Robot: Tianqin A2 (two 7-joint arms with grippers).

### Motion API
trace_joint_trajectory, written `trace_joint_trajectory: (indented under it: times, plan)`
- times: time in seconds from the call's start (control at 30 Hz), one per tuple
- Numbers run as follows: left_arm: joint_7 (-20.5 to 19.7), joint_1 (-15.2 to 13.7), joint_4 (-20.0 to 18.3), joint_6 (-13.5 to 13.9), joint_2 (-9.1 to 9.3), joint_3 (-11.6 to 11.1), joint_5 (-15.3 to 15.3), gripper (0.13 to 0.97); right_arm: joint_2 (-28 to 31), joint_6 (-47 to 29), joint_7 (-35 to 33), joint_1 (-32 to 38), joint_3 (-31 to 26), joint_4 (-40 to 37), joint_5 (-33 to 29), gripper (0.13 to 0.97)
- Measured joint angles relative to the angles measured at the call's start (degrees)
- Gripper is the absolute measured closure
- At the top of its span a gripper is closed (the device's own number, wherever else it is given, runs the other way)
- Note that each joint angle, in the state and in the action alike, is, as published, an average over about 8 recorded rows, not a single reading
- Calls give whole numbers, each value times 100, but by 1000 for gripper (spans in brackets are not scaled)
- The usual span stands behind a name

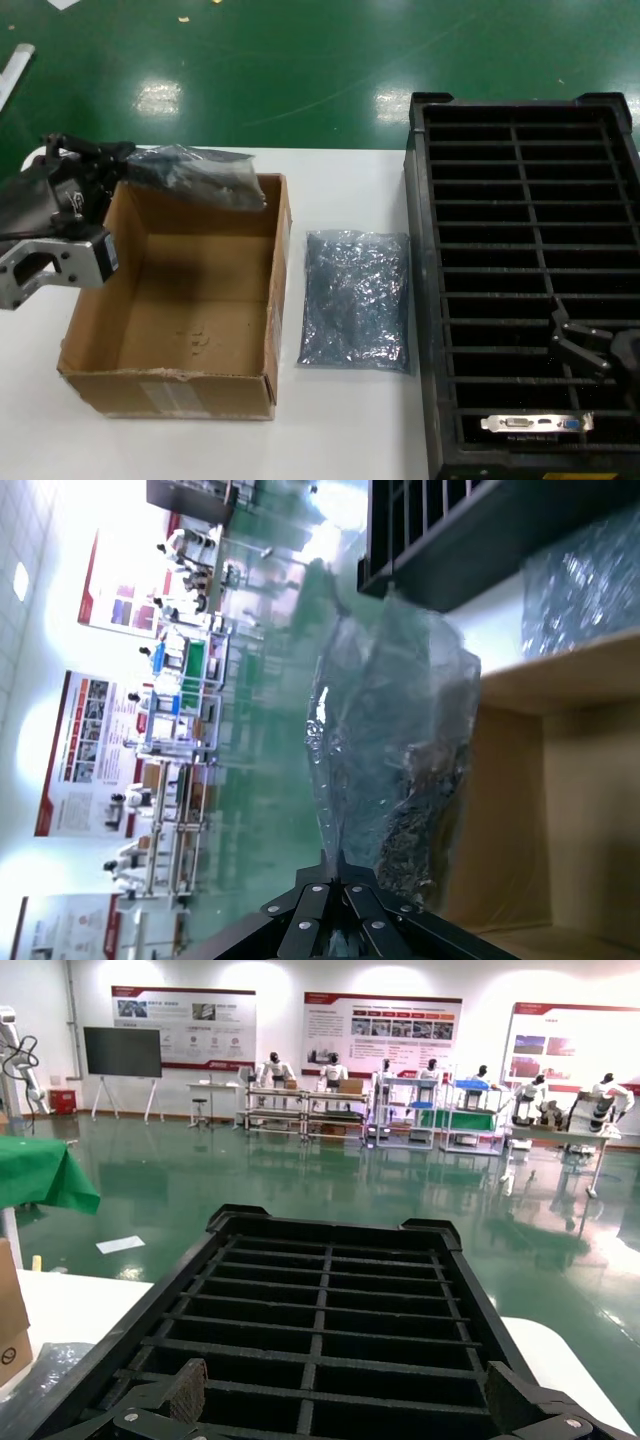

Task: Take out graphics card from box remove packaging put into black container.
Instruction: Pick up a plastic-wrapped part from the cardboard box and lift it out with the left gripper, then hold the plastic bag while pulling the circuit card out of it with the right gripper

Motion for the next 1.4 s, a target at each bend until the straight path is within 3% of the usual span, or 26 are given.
trace_joint_trajectory:
  times: [0.2,0.53,0.9,1.4]
  plan:
    - [-266,632,-693,228,-113,-283,-199,959,0,0,0,0,0,0,0,129]
    - [-353,1419,-1209,274,-53,-368,-335,959,-2,-2,-3,0,2,-1,-1,129]
    - [-355,1495,-1258,267,-32,-366,-346,959,-483,-710,-733,74,311,1,62,129]
    - [-355,1495,-1257,267,-32,-366,-346,959,-562,-1726,-1380,555,-163,198,192,129]
